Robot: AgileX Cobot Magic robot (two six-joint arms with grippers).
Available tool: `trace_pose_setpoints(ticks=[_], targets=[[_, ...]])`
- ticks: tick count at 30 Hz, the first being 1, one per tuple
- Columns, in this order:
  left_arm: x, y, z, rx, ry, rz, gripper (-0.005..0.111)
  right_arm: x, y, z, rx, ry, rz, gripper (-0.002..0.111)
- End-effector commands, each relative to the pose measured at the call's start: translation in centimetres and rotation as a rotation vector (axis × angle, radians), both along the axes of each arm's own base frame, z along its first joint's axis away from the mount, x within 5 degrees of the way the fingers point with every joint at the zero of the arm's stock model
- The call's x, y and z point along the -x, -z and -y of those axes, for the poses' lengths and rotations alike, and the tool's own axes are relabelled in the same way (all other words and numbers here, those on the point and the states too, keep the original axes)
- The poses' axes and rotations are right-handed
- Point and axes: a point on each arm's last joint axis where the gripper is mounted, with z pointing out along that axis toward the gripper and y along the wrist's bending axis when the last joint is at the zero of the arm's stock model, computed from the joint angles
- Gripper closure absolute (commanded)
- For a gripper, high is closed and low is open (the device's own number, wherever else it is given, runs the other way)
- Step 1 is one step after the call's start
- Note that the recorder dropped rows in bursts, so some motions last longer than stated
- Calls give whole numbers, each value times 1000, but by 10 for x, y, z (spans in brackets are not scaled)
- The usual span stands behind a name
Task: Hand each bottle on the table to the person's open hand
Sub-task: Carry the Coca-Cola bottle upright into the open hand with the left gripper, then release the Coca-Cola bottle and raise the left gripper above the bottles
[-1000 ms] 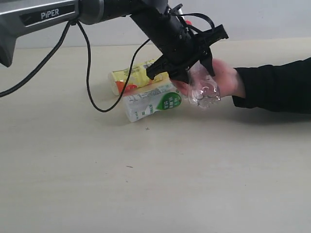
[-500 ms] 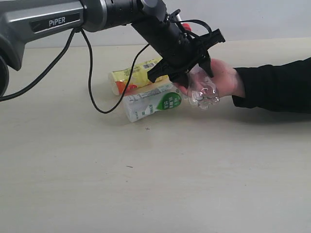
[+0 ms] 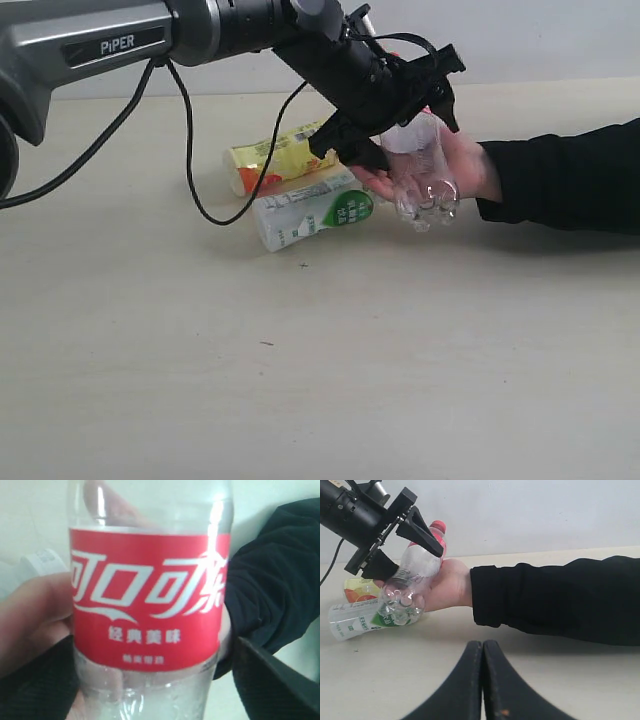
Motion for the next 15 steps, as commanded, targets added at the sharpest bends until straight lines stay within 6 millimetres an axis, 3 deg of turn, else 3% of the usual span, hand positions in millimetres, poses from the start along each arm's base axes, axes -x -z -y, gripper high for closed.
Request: trace_pose_setpoints(ticks=[1,9,15], targets=[[-2,-11,-1,17,12,50,29,0,1,0,6,-7,9,108],[8,-57,-9,-4,194,248,29,0,1,0,6,-7,9,108],[20,-78,-28,-199,354,335,29,0,1,0,6,-7,9,108]])
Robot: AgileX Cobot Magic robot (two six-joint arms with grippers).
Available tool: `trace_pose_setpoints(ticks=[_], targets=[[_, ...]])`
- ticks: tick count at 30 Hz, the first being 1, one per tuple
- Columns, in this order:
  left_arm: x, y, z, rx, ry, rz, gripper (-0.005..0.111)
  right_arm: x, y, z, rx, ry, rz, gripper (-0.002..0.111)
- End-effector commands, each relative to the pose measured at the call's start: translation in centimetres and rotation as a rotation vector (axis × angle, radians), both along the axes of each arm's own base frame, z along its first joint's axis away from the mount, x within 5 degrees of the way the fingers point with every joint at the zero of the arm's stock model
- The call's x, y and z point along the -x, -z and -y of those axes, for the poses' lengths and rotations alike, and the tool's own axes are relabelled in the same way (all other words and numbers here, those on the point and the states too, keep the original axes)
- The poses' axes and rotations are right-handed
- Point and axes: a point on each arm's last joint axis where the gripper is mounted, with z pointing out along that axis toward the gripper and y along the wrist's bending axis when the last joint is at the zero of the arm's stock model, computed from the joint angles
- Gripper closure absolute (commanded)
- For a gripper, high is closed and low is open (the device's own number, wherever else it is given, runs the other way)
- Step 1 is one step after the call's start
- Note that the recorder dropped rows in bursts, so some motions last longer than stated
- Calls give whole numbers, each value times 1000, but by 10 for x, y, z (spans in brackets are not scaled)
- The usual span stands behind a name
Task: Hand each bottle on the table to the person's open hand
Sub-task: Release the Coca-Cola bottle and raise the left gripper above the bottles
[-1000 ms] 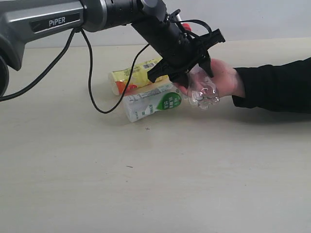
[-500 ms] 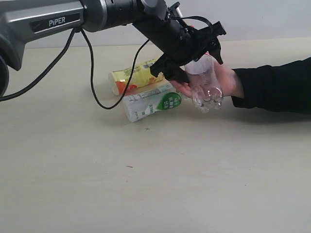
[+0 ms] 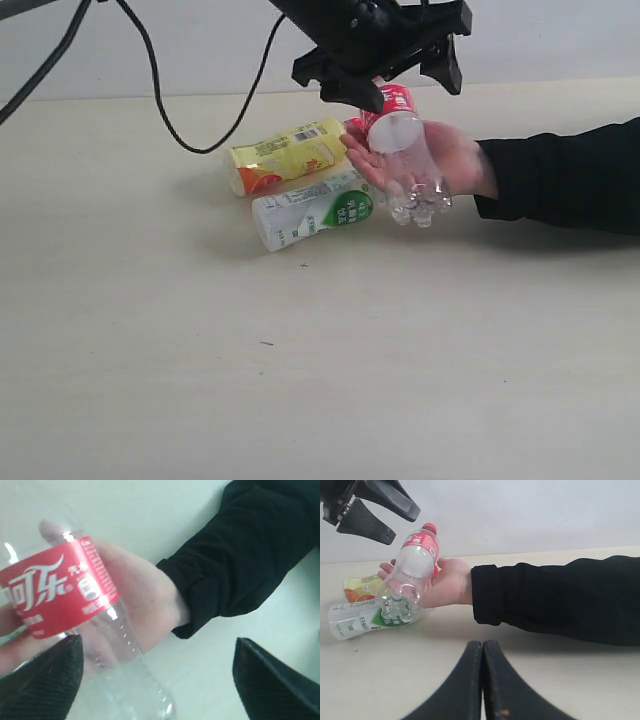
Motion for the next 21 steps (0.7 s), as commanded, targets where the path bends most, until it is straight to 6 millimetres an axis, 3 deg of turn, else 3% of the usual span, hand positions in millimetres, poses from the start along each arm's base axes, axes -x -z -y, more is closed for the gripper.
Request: trace_pose_setpoints(ticks=[1,9,21], targets=[[5,-15,-15,-135,68,64,29,0,1,0,6,-7,9,108],[10,-15,-23,-231,121,55,29,0,1,0,6,-7,9,108],[24,-11,-17,-334,296,100,29,0,1,0,6,-7,9,108]])
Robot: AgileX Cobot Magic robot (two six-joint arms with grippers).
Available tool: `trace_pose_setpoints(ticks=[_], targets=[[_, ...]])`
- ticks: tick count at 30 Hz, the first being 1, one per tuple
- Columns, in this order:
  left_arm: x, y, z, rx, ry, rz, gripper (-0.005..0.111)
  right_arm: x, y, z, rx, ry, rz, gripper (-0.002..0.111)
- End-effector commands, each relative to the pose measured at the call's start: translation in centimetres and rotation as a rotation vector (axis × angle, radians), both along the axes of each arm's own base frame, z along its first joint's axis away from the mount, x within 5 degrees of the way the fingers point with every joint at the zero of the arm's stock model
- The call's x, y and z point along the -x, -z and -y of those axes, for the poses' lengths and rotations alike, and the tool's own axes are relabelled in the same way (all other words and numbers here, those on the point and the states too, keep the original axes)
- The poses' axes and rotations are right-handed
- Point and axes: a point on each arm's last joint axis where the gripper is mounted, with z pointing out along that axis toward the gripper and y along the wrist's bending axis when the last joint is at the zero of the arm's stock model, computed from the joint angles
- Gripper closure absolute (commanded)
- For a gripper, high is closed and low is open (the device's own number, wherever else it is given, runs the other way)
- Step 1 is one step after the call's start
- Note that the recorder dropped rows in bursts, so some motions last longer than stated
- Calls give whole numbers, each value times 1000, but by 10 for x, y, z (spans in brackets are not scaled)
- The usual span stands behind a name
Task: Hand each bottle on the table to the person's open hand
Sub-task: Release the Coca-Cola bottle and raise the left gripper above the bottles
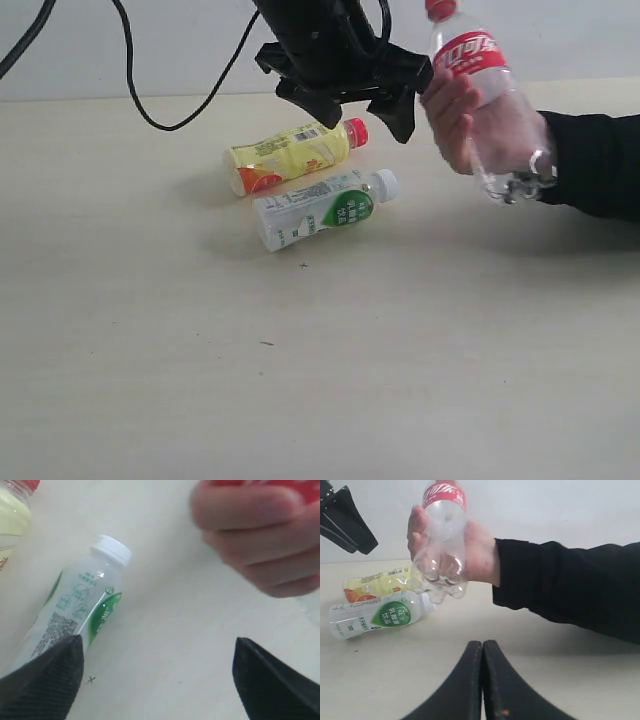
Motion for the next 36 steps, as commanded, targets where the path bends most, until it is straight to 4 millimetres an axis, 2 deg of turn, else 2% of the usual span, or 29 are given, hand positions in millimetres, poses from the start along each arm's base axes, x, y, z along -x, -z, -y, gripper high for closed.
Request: trace_pose_setpoints(ticks=[1,14,21,36], targets=[[8,-5,4,-40,48,33,29,0,1,0,6,-7,9,108],[13,-2,4,-201,89,114,29,0,1,0,6,-7,9,108],[11,6,-1,-326,95,166,29,0,1,0,6,-7,9,108],[11,7,-1,-326,99,165,29,0,1,0,6,-7,9,108]])
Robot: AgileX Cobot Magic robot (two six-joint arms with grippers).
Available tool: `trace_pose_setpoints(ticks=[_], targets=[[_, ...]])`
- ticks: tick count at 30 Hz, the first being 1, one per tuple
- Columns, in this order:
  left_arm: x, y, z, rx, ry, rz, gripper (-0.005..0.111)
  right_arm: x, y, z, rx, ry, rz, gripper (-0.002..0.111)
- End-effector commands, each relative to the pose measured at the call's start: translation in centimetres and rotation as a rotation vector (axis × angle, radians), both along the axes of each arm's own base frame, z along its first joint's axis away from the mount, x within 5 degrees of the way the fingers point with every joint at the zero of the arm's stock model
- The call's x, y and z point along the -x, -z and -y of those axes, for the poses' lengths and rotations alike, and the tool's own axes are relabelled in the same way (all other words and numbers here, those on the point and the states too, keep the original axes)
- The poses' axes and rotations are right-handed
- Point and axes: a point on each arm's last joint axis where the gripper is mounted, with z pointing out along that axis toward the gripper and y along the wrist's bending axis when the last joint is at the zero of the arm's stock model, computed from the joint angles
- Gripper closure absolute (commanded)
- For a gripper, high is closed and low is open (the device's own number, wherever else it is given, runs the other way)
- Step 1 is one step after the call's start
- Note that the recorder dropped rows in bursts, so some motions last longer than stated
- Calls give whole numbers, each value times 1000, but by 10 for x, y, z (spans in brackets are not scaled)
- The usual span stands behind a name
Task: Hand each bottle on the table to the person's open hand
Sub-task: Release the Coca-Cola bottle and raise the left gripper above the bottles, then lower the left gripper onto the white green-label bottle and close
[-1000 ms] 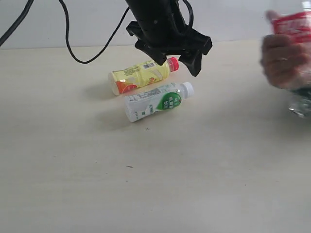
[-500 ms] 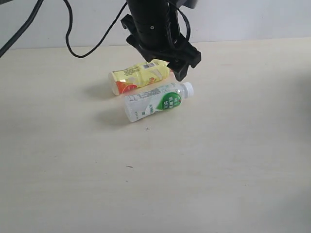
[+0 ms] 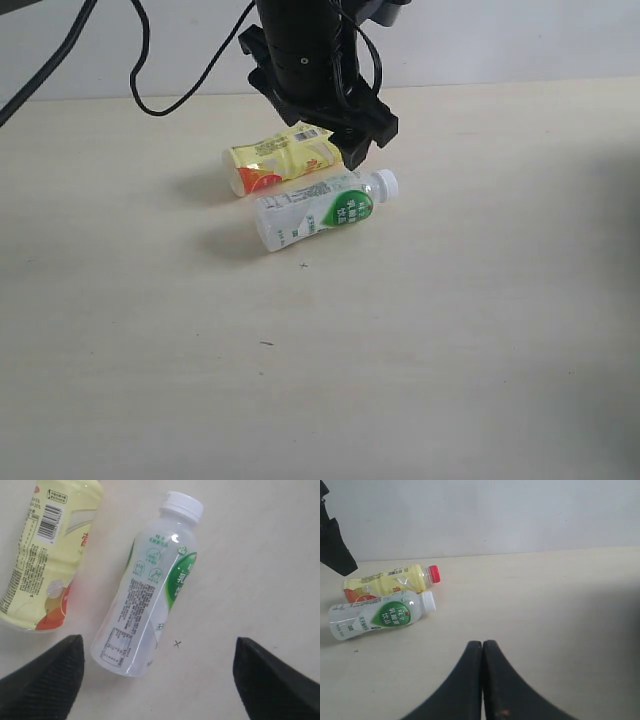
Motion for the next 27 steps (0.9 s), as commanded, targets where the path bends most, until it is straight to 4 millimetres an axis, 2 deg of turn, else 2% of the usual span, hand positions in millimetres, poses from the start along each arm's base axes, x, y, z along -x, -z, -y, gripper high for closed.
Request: trace_pose_setpoints(ticks=[1,20,24,27], targets=[[2,0,3,11,2,4,29,0,1,0,6,-7,9,108],[-2,1,7,48,11,35,29,0,1,0,6,-7,9,108],[-5,15,10,26,29,21,29,0,1,0,6,-7,9,108],[-8,33,13,-6,60,1,29,0,1,0,6,-7,9,108]])
